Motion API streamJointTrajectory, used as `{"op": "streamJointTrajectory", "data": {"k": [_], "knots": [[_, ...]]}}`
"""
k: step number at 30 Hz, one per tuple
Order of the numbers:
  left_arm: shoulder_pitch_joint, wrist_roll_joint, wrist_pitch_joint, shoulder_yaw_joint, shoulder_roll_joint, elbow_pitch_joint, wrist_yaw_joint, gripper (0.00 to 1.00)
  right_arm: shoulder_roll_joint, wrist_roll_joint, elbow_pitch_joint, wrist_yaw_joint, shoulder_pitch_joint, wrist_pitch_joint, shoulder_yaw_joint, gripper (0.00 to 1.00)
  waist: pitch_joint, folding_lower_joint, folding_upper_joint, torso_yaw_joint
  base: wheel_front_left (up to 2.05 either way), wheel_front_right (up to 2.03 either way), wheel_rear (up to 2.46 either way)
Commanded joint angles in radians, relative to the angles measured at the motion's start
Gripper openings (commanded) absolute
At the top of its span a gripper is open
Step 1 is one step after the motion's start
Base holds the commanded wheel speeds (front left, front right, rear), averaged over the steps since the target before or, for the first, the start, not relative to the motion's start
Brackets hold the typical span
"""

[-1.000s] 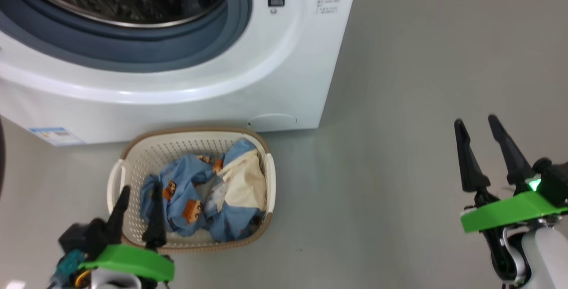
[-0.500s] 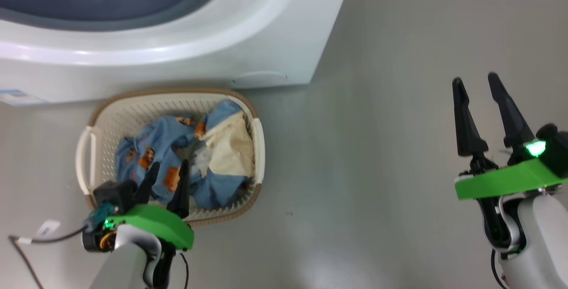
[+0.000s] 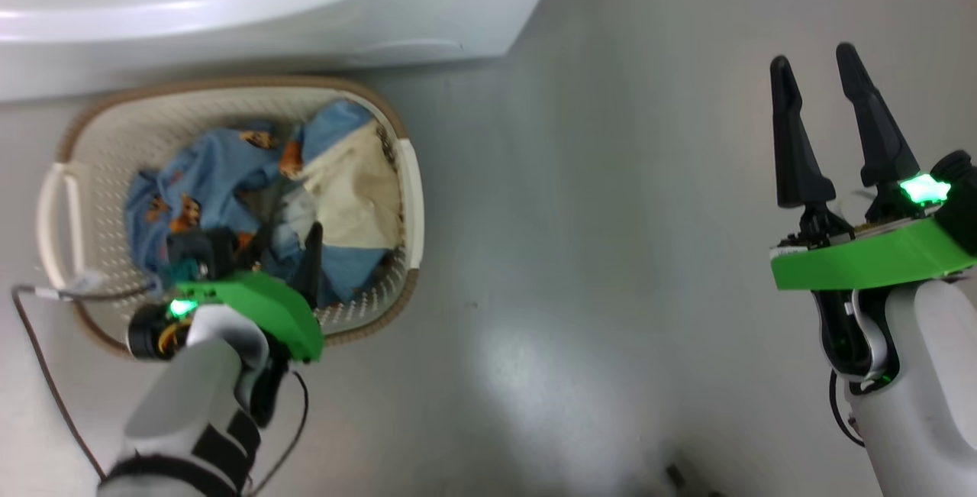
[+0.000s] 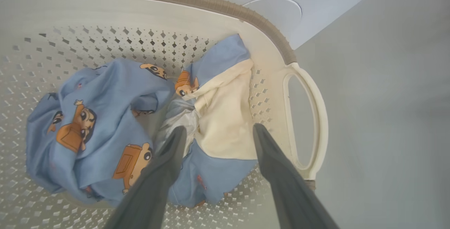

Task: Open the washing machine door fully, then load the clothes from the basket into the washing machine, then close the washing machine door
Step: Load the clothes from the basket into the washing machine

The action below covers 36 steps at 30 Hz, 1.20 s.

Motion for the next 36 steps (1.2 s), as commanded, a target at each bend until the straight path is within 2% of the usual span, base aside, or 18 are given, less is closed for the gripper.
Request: {"op": "streamJointTrajectory", "data": {"k": [1,13,22,34,35,36], "knots": [[-0.016,-0.017,0.004,0.008,0.037,0.005,0.001,1.0,0.001,-0.006,-0.027,0.005,0.002,-0.008,0.021,1.0,0.061,-0.0001,-0.0001,-0.026,0.0,0.0,0.0],[-0.172,-0.128,0.178,-0.14,0.114,0.042,0.001,1.0,0.026,-0.006,-0.043,0.005,-0.06,-0.008,0.04,1.0,0.176,-0.0001,-0.0001,-0.081,0.0,0.0,0.0],[-0.235,-0.177,0.193,-0.225,0.161,0.054,0.001,1.0,0.046,-0.003,-0.048,0.005,-0.077,-0.008,0.048,1.0,0.217,-0.0001,-0.0001,-0.119,0.0,0.0,0.0],[-0.279,-0.247,0.23,-0.307,0.18,0.052,0.001,0.99,0.063,0.0,-0.053,0.005,-0.081,-0.008,0.059,1.0,0.243,-0.0001,-0.0001,-0.148,0.0,0.0,0.0],[-0.281,-0.254,0.228,-0.312,0.184,0.054,0.001,0.45,0.064,0.0,-0.053,0.005,-0.082,-0.008,0.06,1.0,0.243,-0.0001,-0.0001,-0.151,0.0,0.0,0.0],[-0.283,-0.26,0.227,-0.317,0.187,0.055,0.001,0.2,0.064,0.001,-0.053,0.005,-0.083,-0.008,0.06,1.0,0.243,-0.0001,-0.0001,-0.154,0.0,0.0,0.0]]}}
